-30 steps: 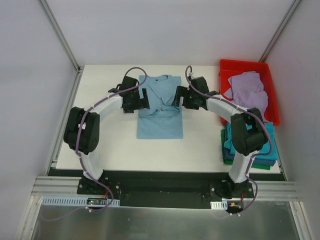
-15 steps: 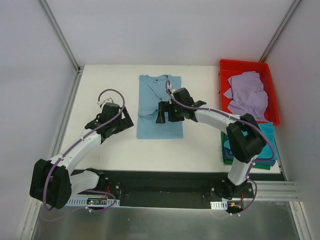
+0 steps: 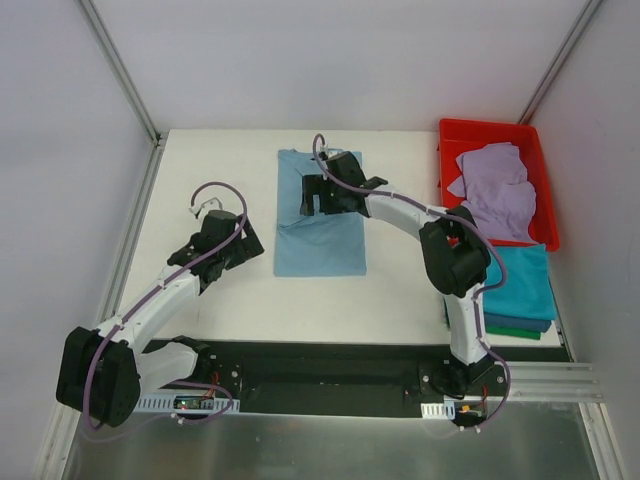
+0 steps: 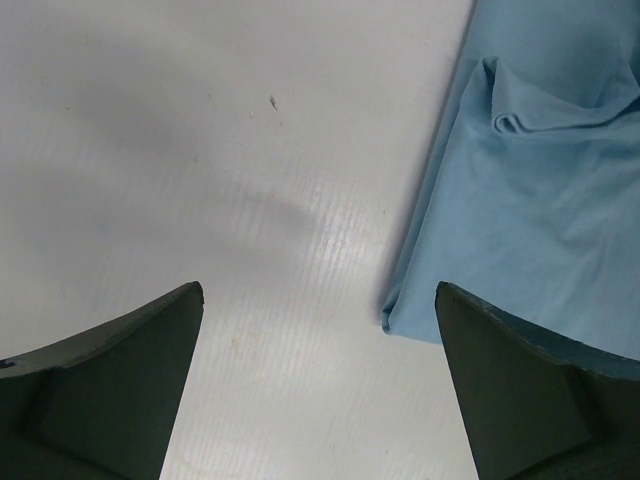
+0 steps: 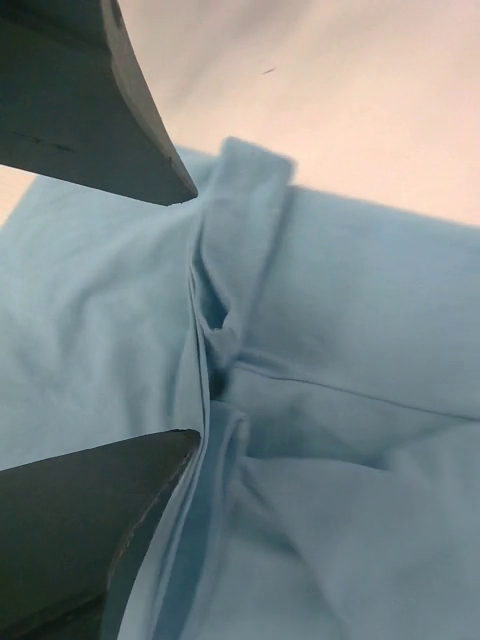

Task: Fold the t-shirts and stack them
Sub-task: Fold the folded rectangular tshirt in 1/3 of the way

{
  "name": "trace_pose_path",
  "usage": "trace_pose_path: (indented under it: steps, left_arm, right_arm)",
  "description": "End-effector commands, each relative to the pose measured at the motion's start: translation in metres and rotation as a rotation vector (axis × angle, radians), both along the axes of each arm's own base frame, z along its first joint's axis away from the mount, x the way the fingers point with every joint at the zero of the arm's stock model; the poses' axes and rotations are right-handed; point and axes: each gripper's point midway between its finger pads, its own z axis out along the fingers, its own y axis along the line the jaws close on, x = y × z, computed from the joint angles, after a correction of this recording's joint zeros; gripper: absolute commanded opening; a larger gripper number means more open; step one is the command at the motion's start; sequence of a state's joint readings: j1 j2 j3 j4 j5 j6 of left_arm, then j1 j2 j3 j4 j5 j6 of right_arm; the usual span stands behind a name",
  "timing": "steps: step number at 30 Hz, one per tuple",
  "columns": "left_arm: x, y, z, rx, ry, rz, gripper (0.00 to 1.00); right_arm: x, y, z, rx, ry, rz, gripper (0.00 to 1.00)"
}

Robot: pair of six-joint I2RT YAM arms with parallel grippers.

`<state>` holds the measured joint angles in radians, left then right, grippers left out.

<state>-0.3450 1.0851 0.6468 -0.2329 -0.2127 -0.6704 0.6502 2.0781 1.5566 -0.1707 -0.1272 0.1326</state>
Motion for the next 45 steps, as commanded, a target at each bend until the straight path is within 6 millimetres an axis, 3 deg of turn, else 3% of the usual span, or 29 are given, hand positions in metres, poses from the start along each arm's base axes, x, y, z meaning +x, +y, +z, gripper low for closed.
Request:
trace_pose_path:
  steps: [1,4,8,11,13,15,18,20,24,28,32,37,40,43,45]
  left_arm:
    - [0.005,-0.003,0.007,-0.025,-0.042,-0.013,0.99]
    - [0.006,-0.005,0.005,-0.029,-0.032,-0.024,0.99]
    - [0.005,-0.013,0.001,-0.044,-0.012,-0.061,0.99]
    - [0.007,-0.025,-0.003,-0.075,0.009,-0.114,0.99]
    - [0.008,-0.031,-0.005,-0.097,0.025,-0.136,0.99]
    - [0.009,-0.035,-0.008,-0.107,0.044,-0.147,0.99]
    - [0.009,-0.044,-0.01,-0.137,0.055,-0.184,0.99]
    - [0.009,-0.049,-0.015,-0.156,0.08,-0.195,0.99]
    - [0.007,-0.054,-0.019,-0.193,0.111,-0.182,0.99]
    - [0.004,-0.04,-0.02,-0.147,0.095,-0.13,0.99]
    - [-0.004,-0.031,-0.023,-0.125,0.097,-0.096,0.99]
    - [-0.004,-0.029,-0.021,-0.12,0.092,-0.09,0.99]
    - [-0.005,-0.03,-0.022,-0.123,0.1,-0.093,0.99]
    - [-0.005,-0.031,-0.024,-0.128,0.11,-0.098,0.99]
    - [-0.006,-0.033,-0.024,-0.137,0.115,-0.1,0.99]
  right_arm:
    - [0.059,-0.002,0.032,0.019,-0.126,-0.071,0.96]
    - [0.084,-0.005,0.038,0.037,-0.139,-0.095,0.96]
    - [0.08,-0.011,0.068,0.009,-0.165,-0.048,0.96]
    - [0.065,-0.036,0.084,-0.04,-0.239,-0.078,0.96]
    - [0.043,-0.049,0.1,-0.01,-0.283,-0.083,0.96]
    - [0.021,-0.047,0.101,0.051,-0.265,-0.041,0.96]
    - [-0.016,-0.047,0.084,0.088,-0.169,-0.001,0.96]
    - [-0.029,-0.04,0.078,0.116,-0.172,0.039,0.96]
    - [-0.044,0.017,0.08,0.277,-0.065,0.161,0.96]
    - [-0.041,0.062,0.055,0.305,-0.012,0.172,0.96]
    - [-0.02,0.092,0.051,0.367,0.018,0.158,0.96]
    - [0.027,0.103,0.037,0.338,-0.036,0.09,0.96]
    - [0.052,0.098,0.023,0.302,-0.019,0.057,0.96]
    - [0.054,0.099,0.022,0.282,0.014,0.088,0.96]
    - [0.05,0.098,0.037,0.278,-0.001,0.119,0.96]
